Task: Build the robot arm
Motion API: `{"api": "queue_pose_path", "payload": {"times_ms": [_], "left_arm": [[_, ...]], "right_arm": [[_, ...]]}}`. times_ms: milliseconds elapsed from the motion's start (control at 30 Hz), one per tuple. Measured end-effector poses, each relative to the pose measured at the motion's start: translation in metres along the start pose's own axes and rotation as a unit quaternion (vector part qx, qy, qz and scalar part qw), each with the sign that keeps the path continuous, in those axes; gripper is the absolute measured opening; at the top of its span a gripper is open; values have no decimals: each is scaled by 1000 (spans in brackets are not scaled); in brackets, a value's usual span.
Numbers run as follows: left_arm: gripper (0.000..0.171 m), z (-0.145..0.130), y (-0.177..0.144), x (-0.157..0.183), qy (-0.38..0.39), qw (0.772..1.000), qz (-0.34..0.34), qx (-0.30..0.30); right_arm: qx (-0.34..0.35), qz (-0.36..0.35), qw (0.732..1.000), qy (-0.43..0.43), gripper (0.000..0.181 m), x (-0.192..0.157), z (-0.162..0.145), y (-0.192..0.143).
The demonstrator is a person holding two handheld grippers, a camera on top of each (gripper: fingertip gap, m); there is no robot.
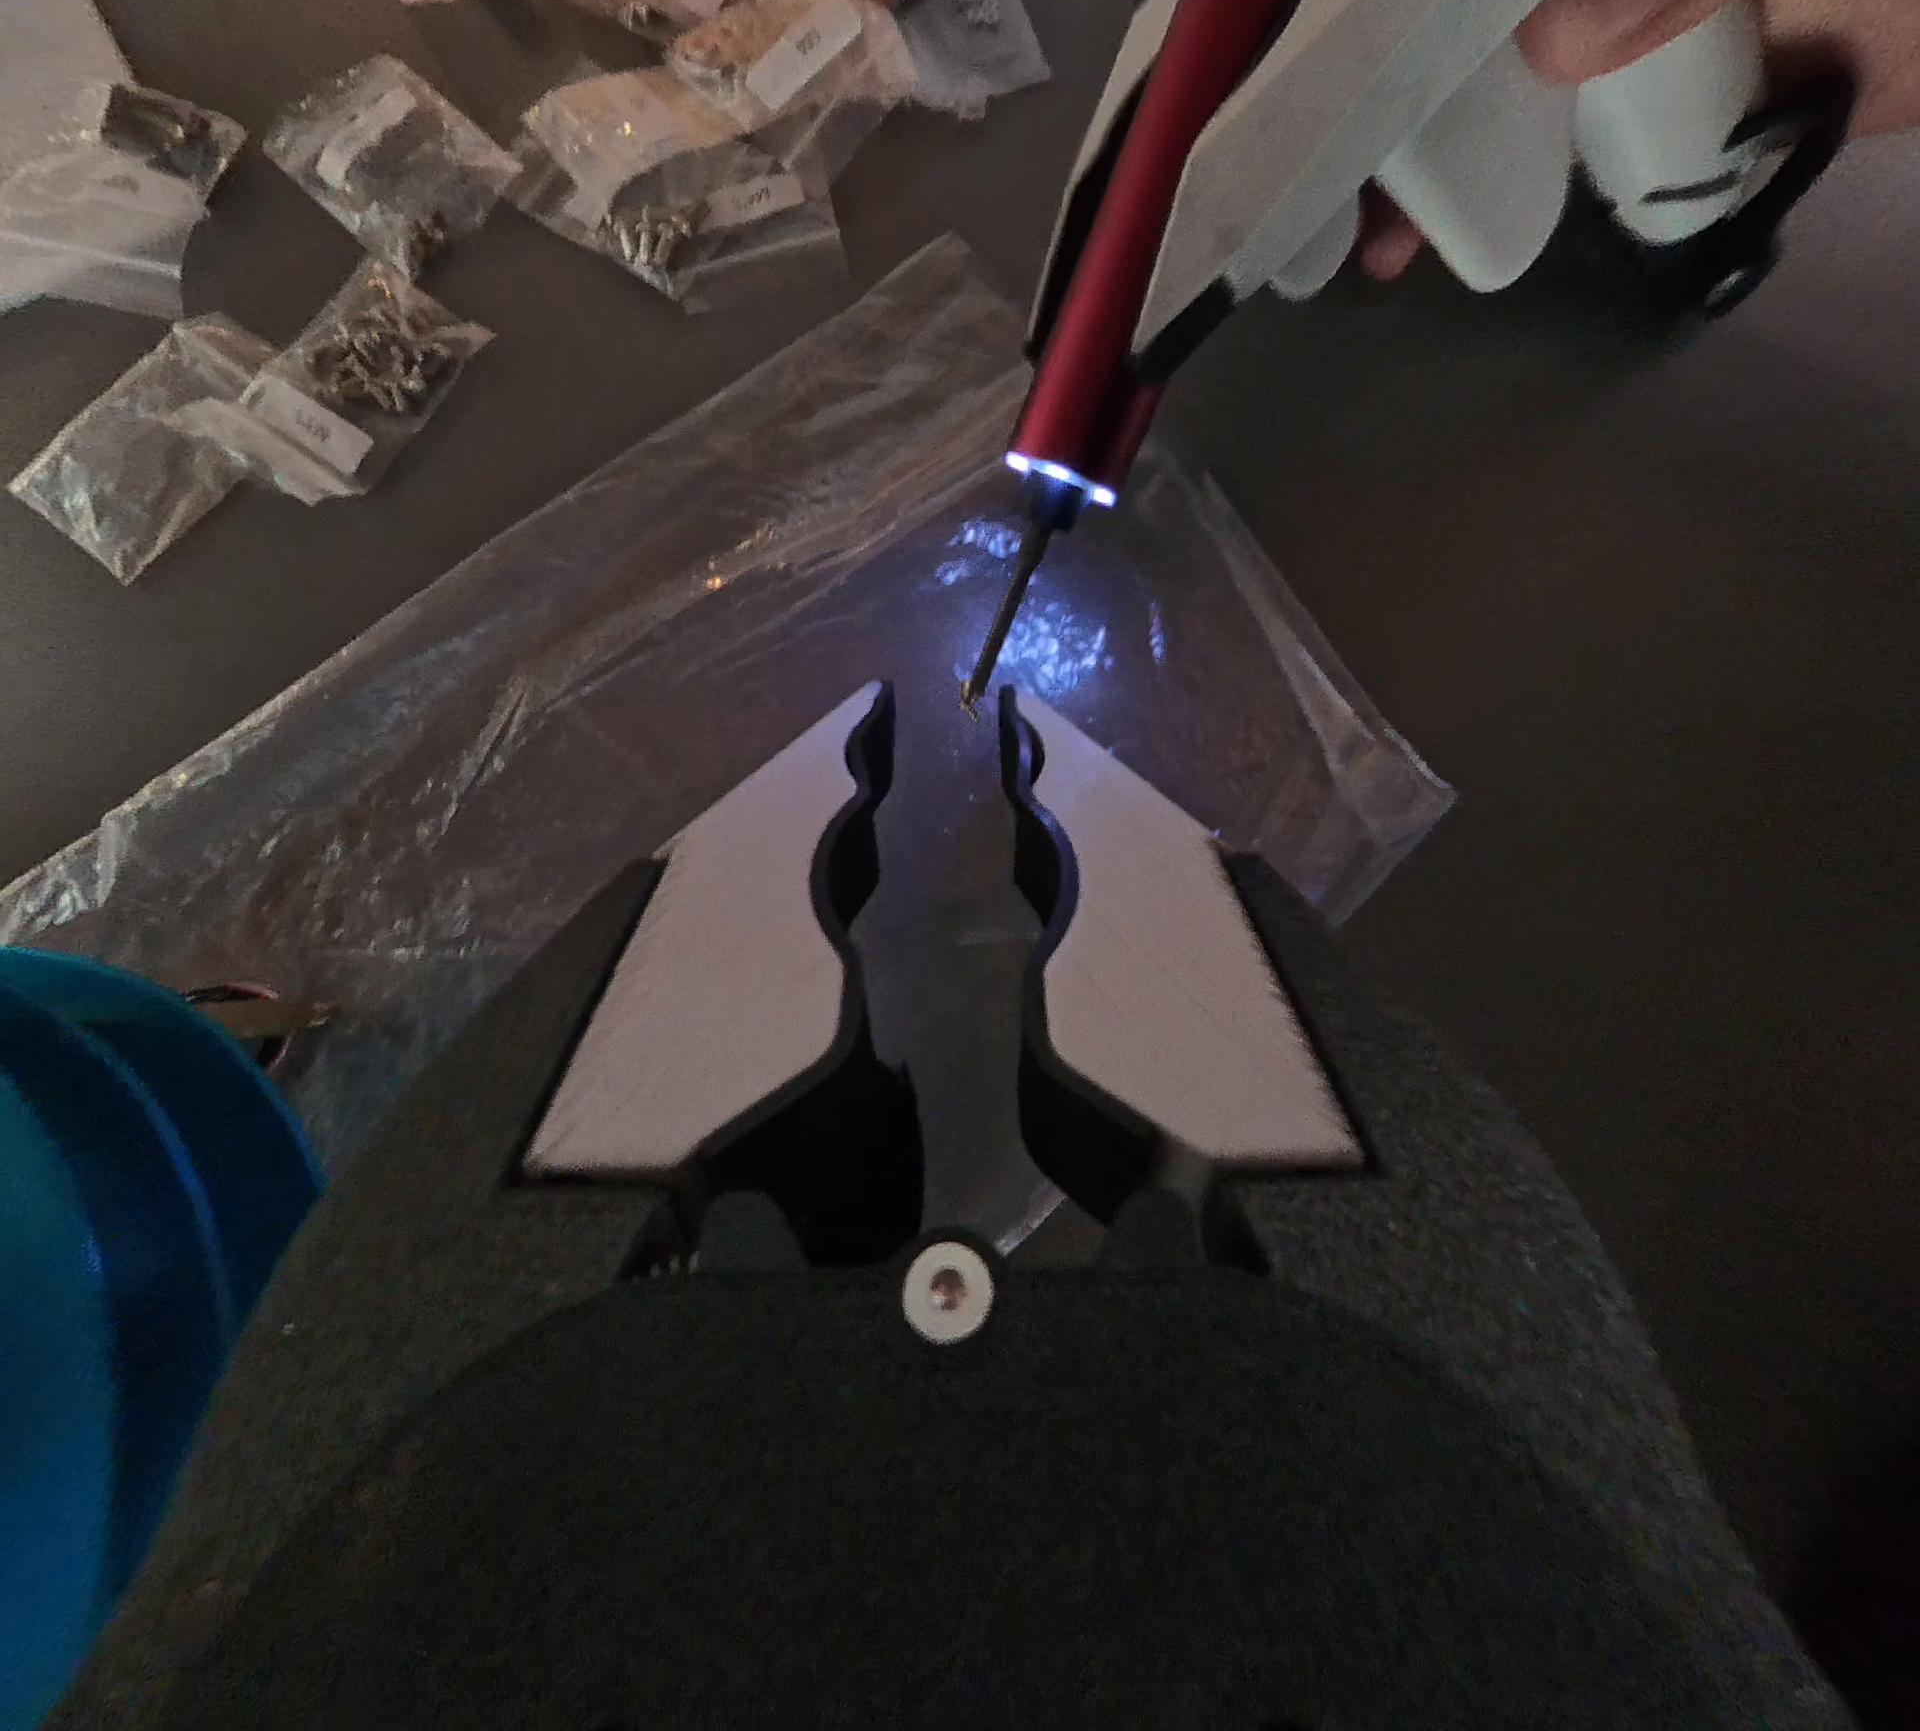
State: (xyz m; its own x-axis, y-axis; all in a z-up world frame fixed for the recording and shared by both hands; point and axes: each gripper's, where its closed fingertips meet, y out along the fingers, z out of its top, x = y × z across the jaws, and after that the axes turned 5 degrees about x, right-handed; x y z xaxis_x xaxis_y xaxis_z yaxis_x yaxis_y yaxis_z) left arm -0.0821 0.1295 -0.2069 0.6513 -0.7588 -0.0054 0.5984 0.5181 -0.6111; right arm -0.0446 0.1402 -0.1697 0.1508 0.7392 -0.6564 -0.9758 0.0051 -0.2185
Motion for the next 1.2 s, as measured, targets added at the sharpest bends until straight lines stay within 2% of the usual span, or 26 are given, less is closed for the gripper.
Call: {"api": "queue_pose_path", "payload": {"times_ms": [67,133,267,1067,1200], "left_arm": [[12,8,-3,3,1,1000,-5,24],[4,7,-3,4,4,1000,-6,20],[4,-2,-4,-2,30,999,14,-2],[2,-4,-6,4,81,997,6,-10],[2,-6,-8,4,131,991,19,-26]], "right_arm": [[6,4,1000,3,22,-1,1,-1],[10,3,1000,7,21,-1,2,-2],[11,5,1000,12,21,0,3,-4],[-9,1,1000,-6,22,-3,-3,5],[-20,-9,999,-32,22,-6,-4,7]]}}
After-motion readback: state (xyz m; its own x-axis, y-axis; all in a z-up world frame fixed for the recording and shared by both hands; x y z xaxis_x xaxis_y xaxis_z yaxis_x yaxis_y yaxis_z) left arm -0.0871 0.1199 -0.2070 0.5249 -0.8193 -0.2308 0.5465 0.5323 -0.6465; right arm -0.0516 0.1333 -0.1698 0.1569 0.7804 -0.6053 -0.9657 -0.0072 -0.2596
